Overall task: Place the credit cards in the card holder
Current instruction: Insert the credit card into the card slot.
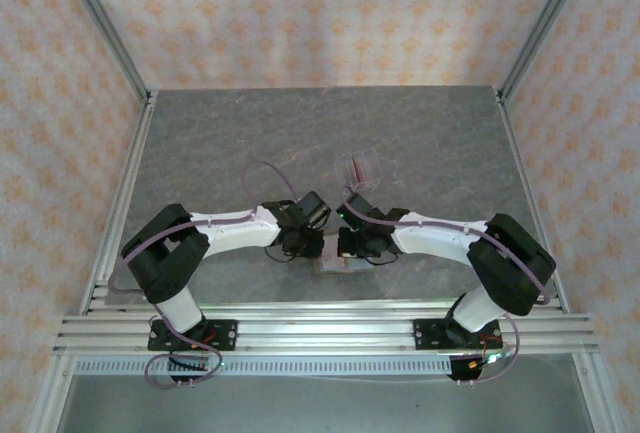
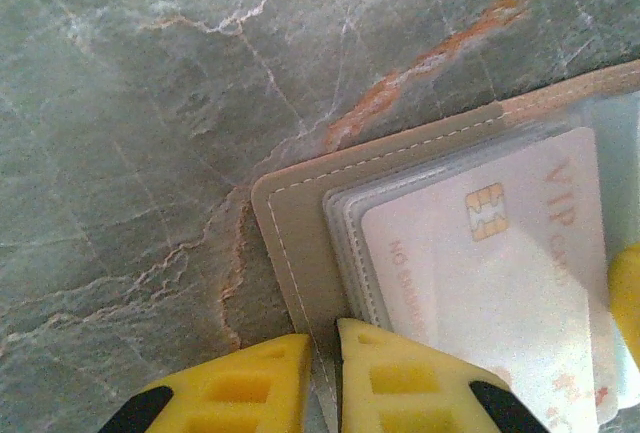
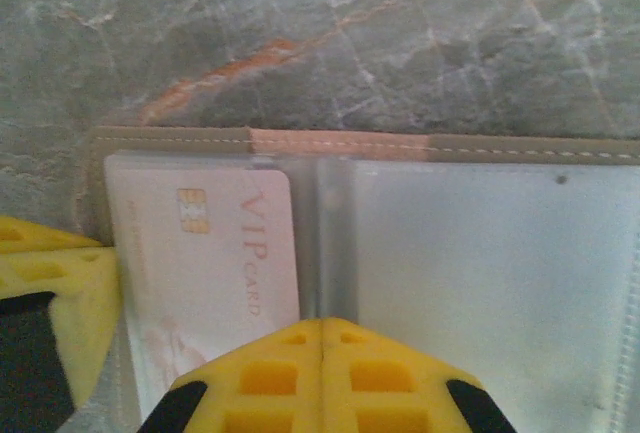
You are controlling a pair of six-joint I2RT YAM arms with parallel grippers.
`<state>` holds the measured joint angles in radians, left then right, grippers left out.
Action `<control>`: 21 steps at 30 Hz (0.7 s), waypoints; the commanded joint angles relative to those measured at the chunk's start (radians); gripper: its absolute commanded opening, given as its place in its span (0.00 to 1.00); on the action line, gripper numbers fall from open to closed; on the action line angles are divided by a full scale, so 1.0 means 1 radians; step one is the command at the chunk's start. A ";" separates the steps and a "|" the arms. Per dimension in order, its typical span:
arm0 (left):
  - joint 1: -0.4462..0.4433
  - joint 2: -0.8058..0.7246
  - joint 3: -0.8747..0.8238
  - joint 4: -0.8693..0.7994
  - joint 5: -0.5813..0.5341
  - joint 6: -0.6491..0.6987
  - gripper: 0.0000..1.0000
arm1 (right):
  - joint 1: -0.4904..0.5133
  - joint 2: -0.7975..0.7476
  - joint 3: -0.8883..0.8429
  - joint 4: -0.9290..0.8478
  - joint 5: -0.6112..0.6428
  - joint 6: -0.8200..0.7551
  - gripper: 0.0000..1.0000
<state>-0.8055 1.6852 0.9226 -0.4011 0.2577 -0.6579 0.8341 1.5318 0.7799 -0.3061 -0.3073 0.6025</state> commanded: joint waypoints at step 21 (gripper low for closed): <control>-0.019 0.009 -0.053 0.018 -0.015 -0.028 0.15 | -0.071 -0.099 0.069 -0.215 0.193 -0.064 0.20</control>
<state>-0.8055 1.6772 0.9062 -0.3809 0.2573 -0.6762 0.7914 1.4456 0.8127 -0.3973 -0.2123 0.5999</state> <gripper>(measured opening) 0.147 0.191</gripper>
